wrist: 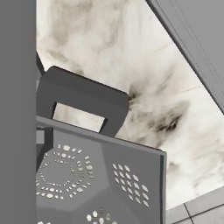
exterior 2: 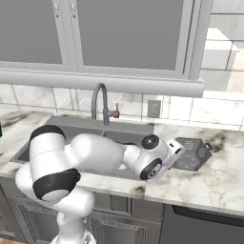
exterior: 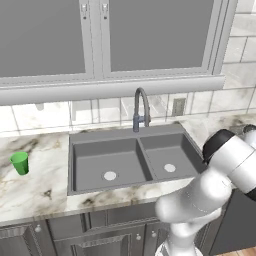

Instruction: Place the cup in the left basin and the colander in the right basin of the sink.

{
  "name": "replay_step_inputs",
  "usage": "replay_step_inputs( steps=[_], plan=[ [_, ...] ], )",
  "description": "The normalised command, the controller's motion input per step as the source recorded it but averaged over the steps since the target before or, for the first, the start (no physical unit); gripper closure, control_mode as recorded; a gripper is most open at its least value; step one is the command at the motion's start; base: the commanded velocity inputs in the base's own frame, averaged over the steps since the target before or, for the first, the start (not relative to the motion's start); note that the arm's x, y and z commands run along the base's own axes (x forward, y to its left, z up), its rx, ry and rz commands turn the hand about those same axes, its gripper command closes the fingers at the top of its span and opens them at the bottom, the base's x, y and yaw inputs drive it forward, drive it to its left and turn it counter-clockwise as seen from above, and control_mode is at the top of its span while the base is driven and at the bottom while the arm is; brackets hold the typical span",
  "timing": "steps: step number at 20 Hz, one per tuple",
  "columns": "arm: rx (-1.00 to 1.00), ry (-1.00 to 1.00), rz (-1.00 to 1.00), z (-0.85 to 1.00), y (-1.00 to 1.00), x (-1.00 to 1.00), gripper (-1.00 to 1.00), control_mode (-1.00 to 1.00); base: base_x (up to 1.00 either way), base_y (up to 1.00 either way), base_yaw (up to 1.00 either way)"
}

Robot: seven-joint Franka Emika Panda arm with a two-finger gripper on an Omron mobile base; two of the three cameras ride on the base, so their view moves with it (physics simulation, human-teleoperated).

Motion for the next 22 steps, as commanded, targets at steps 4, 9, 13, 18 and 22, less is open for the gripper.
replay_step_inputs(
  steps=[4, 9, 13, 18, 22],
  plan=[
    [0.00, 0.09, 0.09, 0.50, 0.27, 0.00, 1.00, -1.00, 0.00, 0.00, 0.00],
    [0.00, 0.16, 0.10, 0.40, 0.37, -0.02, 1.00, -1.00, 0.00, 0.00, 0.00],
    [0.00, 0.20, 0.11, 0.32, 0.47, -0.06, 1.00, -1.00, 0.00, 0.00, 0.00],
    [0.00, 0.26, 0.12, 0.22, 0.54, -0.09, 1.00, -1.00, 0.00, 0.00, 0.00],
    [0.00, 0.28, 0.14, 0.10, 0.57, -0.13, 1.00, -1.00, 0.00, 0.00, 0.00]
  ],
)
